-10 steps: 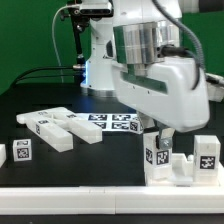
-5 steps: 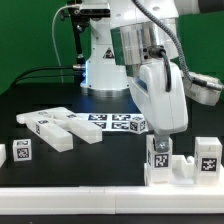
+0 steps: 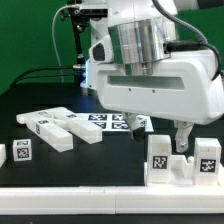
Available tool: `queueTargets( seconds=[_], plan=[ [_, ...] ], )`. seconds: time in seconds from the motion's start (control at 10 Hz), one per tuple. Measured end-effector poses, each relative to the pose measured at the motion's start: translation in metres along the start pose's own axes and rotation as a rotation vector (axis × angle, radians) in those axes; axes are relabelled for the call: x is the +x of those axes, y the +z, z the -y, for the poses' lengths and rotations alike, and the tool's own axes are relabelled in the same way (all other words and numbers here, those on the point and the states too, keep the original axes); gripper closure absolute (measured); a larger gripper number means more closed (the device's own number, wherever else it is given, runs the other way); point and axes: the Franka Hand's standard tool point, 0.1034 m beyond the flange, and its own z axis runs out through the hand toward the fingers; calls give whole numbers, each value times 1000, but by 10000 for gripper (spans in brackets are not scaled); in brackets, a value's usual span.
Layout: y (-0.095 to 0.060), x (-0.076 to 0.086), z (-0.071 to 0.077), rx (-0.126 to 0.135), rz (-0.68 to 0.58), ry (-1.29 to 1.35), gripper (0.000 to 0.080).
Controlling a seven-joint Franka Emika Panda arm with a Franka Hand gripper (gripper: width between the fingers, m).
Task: Assemble chair
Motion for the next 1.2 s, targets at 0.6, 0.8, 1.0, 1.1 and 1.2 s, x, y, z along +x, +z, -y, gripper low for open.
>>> queueTargets(
  seconds=[0.6, 0.8, 1.0, 1.1, 1.2],
  plan=[
    [11, -4, -6, -42, 5, -485, 274],
    [11, -4, -6, -40, 3, -347, 410],
    [11, -4, -6, -41, 0, -185, 515],
    [11, -4, -3, -39, -6, -33, 515],
    [11, -2, -1, -31, -14, 131, 515]
  ],
)
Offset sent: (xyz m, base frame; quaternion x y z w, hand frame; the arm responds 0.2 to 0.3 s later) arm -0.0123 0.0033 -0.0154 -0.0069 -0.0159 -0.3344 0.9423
